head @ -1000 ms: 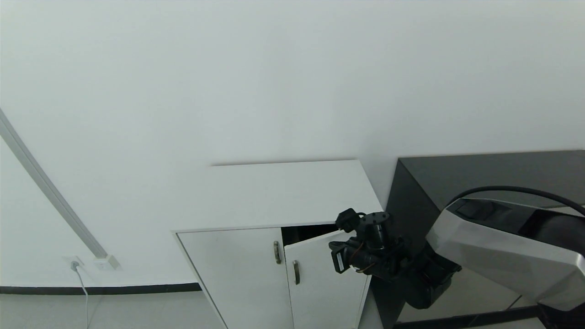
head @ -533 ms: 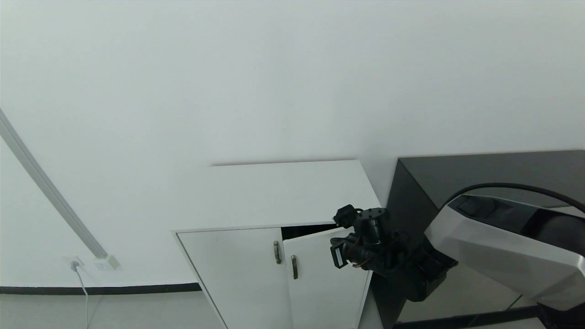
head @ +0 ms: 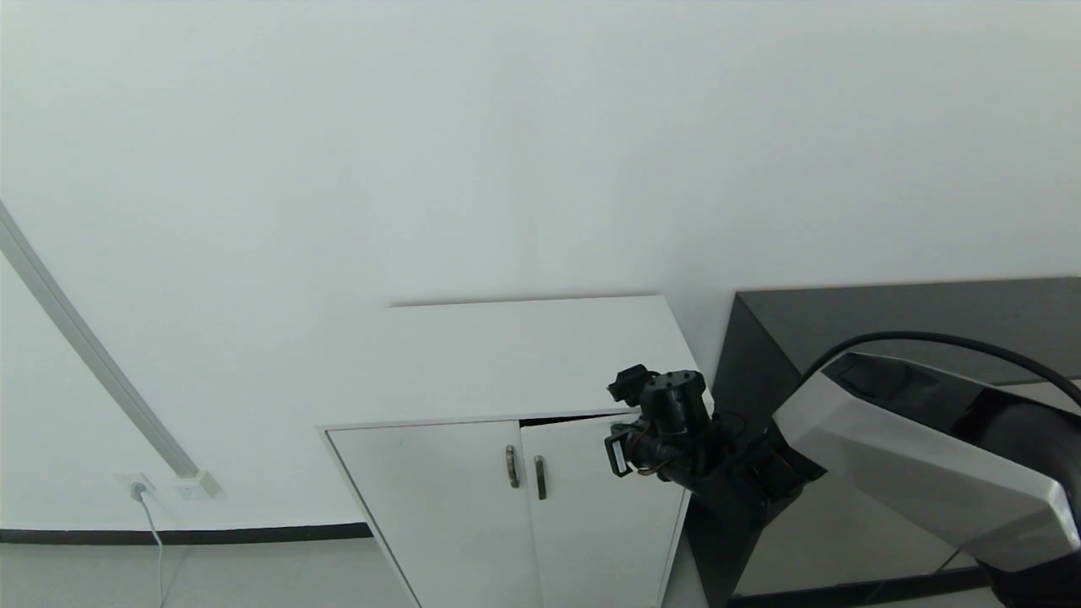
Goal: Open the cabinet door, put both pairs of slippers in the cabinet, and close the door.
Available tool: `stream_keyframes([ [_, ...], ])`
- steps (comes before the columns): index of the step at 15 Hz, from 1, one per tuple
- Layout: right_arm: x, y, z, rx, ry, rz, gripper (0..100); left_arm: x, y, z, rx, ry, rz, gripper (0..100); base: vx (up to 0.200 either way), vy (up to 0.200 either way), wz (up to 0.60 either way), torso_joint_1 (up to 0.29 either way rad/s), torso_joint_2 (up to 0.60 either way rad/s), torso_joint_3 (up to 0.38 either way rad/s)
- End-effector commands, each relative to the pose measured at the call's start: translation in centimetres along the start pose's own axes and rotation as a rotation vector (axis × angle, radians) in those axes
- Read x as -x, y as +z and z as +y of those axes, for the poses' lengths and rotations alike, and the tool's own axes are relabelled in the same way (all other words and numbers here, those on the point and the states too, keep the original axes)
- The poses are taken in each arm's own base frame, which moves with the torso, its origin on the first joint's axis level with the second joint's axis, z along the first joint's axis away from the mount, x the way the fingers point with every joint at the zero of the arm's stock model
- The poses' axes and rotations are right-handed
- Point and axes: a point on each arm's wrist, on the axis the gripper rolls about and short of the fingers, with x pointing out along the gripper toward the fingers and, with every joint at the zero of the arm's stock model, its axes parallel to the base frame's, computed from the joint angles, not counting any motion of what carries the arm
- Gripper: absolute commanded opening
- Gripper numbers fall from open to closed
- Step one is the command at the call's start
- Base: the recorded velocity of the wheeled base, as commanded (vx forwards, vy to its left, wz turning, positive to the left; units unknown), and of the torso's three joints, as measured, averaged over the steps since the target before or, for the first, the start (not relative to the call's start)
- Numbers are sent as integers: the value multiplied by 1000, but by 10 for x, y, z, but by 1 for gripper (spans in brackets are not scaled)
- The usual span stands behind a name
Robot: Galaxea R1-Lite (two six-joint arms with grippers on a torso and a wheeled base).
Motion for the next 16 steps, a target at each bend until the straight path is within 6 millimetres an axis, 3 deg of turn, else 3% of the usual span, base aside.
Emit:
stream_keyframes([
  [1,-4,2,1,1,-12,0,0,0,0,0,1,2,2,0,0,0,0,0,0,0],
  [9,-26,8,-11,-10,-76,-2,0,0,0,0,-1,3,1,0,0,0,0,0,0,0],
  [13,-24,9,-10,-11,-74,-2,0,0,0,0,-1,3,1,0,0,0,0,0,0,0],
  [16,-7,12,-12,-16,-73,7,0,0,0,0,1,3,2,0,0,0,0,0,0,0],
])
